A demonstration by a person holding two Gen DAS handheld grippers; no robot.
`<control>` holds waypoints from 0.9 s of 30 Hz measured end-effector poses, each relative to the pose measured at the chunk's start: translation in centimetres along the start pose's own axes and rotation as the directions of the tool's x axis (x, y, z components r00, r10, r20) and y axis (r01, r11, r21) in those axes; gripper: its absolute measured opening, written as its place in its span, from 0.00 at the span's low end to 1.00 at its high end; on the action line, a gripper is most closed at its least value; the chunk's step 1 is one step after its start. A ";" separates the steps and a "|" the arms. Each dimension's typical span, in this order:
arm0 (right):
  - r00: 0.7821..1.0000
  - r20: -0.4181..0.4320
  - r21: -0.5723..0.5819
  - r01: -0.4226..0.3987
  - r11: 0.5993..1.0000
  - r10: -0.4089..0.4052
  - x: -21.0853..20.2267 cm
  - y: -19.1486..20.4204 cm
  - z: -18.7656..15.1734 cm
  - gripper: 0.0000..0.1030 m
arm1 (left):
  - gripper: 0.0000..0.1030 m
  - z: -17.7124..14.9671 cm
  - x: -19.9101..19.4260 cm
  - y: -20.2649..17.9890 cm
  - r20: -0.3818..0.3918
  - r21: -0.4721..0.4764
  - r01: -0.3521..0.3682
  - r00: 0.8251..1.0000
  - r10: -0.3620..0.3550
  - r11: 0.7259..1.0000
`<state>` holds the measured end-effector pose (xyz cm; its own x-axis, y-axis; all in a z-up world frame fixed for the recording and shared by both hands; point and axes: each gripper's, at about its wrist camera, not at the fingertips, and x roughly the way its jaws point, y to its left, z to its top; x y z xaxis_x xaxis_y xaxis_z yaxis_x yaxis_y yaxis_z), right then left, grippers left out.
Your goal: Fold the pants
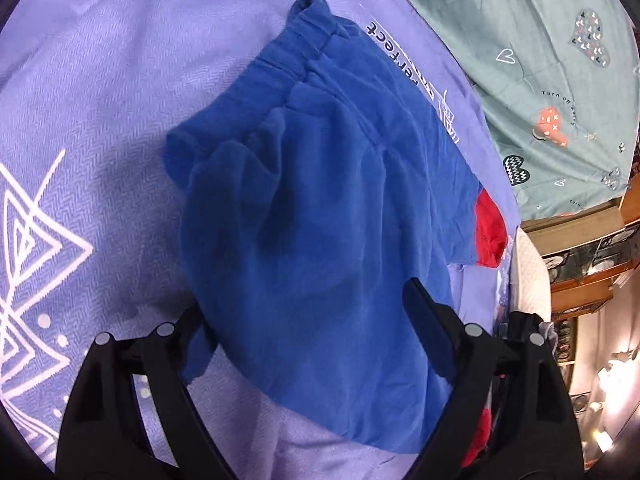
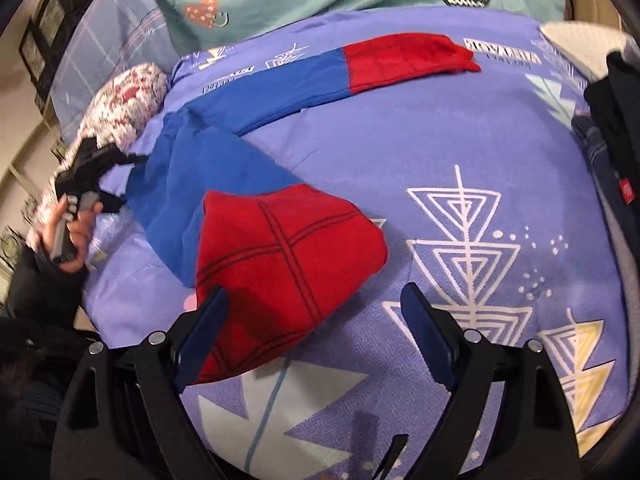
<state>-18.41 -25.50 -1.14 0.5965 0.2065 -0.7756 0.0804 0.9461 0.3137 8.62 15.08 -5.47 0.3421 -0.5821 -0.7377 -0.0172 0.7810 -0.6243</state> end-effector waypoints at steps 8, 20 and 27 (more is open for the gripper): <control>0.973 0.056 -0.089 0.228 0.970 -0.223 -0.2 2.2 -1.0 0.86 | 0.78 0.2 -0.1 -0.1 0.004 -0.004 -0.008 1.000 0.008 1.000; 0.938 0.045 -0.088 0.346 0.934 -0.344 0.6 1.6 -2.0 0.86 | 0.79 0.2 0.1 -0.3 0.007 -0.003 -0.020 1.000 0.020 1.000; 0.994 0.054 -0.131 0.104 0.986 -0.098 -1.7 3.0 -2.8 0.86 | 0.78 -0.8 -1.0 -2.0 0.021 0.047 0.021 1.000 -0.022 0.999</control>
<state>-21.38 -22.28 -0.41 0.6277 0.0993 -0.7721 0.0367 0.9870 0.1567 7.57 13.91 -3.62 0.3618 -0.5940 -0.7186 0.0336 0.7786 -0.6267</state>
